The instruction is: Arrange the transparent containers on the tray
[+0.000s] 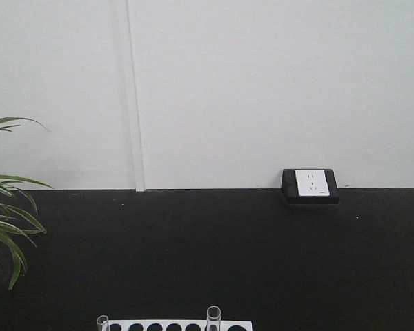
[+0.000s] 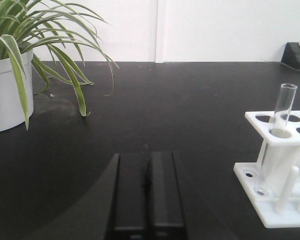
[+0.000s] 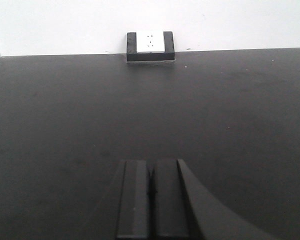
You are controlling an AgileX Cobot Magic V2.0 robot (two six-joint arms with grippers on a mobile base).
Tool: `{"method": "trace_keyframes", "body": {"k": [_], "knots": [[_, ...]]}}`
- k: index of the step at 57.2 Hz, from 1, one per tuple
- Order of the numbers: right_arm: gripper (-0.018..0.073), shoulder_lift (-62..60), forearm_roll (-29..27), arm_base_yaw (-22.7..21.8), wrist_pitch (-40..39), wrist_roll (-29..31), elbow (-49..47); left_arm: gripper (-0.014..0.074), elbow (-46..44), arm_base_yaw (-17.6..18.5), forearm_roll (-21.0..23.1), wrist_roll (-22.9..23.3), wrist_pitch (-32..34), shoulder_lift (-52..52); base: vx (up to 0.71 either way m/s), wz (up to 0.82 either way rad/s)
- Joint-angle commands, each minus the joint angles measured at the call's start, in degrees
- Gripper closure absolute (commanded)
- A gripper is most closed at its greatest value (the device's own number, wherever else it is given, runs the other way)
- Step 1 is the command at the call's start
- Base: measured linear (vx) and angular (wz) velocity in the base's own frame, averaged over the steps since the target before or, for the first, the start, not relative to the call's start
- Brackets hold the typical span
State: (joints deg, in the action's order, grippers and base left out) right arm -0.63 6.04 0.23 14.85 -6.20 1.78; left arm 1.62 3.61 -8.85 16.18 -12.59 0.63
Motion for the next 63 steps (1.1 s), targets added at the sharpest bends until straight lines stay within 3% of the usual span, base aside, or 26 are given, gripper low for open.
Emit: {"method": "trace_keyframes", "body": {"k": [1,63], "knots": [[0.0571,-0.39,0.23,-0.23,-4.82,0.25,0.48,0.0603,1.88,0.3,-0.1,0.12,4.62,1.34,0.0,0.0],[0.0571,-0.39,0.23,-0.23,-4.82,0.25,0.48,0.0603,1.88,0.3,-0.1,0.12,4.62,1.34,0.0,0.0]]}}
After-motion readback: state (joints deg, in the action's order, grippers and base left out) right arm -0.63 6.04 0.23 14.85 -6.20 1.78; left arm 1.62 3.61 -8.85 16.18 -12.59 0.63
